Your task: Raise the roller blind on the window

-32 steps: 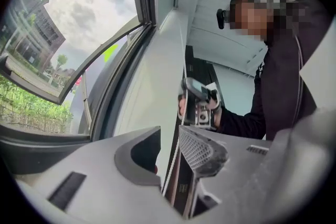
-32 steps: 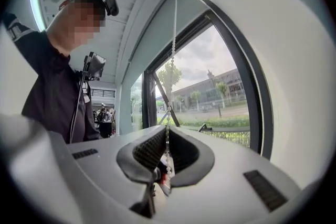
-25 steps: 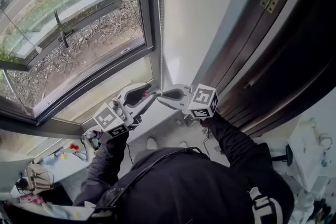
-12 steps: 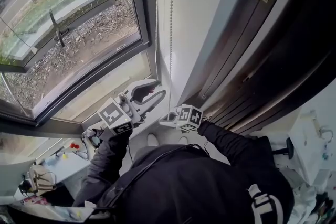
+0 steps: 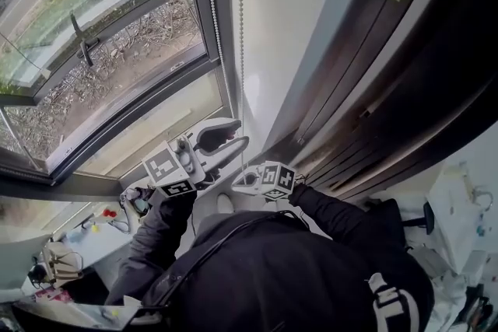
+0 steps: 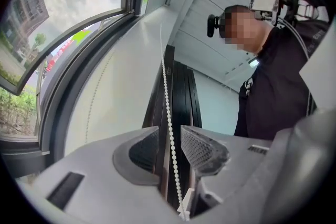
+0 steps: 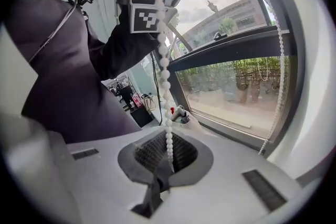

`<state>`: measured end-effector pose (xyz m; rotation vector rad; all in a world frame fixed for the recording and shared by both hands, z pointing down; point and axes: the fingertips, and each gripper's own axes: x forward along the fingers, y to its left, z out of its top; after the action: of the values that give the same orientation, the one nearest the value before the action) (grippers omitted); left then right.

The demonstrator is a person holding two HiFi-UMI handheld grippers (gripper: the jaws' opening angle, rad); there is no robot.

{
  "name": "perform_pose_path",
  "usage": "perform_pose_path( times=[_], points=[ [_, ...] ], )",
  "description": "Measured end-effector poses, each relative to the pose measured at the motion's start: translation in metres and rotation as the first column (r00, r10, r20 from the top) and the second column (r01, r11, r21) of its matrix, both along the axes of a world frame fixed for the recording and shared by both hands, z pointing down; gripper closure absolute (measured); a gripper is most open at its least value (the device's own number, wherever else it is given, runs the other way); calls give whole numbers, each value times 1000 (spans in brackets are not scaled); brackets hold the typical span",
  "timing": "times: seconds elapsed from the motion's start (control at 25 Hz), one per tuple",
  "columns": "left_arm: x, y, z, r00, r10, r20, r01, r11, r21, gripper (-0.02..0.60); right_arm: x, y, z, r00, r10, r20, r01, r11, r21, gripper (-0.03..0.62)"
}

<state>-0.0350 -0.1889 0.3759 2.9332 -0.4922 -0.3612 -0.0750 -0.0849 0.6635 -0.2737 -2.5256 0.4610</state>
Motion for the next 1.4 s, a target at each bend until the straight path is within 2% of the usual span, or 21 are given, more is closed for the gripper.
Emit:
perform_pose_path(
  times=[0.08,0.16,0.2,0.24,0.4,0.48,0.52,0.56,0.6,0.64,0.68,0.88,1.0,1.12,1.2,1.4],
  points=[
    [0,-2,-4,1000,1,-7,-1,1000,-3,459,1,2,0,1000,-5,-3,5,1000,-4,589],
    [0,-7,-1,999,-26,32,26,1000,6,468,1,4,0,1000,-6,-3,6,1000,-7,589],
    [0,-9,1,998,-42,50,42,999,10,551,1,4,0,1000,-6,-1,6,1000,-9,589],
    [-1,-9,2,997,-51,61,50,999,11,566,1,4,-1,1000,-6,0,6,1000,-10,589],
    [-1,-14,7,995,-54,83,56,998,-16,571,2,2,-3,1000,-3,15,3,1000,-11,589],
    [-3,-17,6,996,-62,71,64,997,-34,572,3,-11,-16,995,49,88,-49,999,-8,588],
    [-4,-19,4,996,-67,58,69,997,-38,572,4,-21,-29,986,88,141,-87,996,-14,586],
    [-6,-19,4,996,-72,55,74,997,-32,572,6,-32,-43,973,126,193,-124,992,-27,531],
    [-9,-20,7,995,-79,66,81,997,-19,572,9,-45,-60,958,160,239,-155,987,-42,421],
    [-13,-21,11,993,-89,81,90,996,-7,572,13,-57,-76,943,187,276,-180,982,-50,362],
    [-17,-22,14,991,-99,90,99,995,2,572,17,-69,-93,929,207,307,-203,978,-45,329],
    [-22,-20,16,990,-118,75,117,993,17,574,35,-112,-175,861,246,445,-283,959,16,293],
    [-17,-17,17,990,-120,80,120,993,9,574,39,-119,-223,821,230,522,-300,953,51,290],
    [-11,-15,29,988,-124,97,125,992,-8,574,41,-122,-263,773,229,592,-318,947,50,290],
    [-7,-13,53,985,-119,126,122,992,-20,574,40,-123,-278,756,226,615,-327,943,55,290],
    [3,-2,155,956,-83,283,112,990,-89,574,39,-127,-289,732,251,633,-341,940,21,290]
  ],
)
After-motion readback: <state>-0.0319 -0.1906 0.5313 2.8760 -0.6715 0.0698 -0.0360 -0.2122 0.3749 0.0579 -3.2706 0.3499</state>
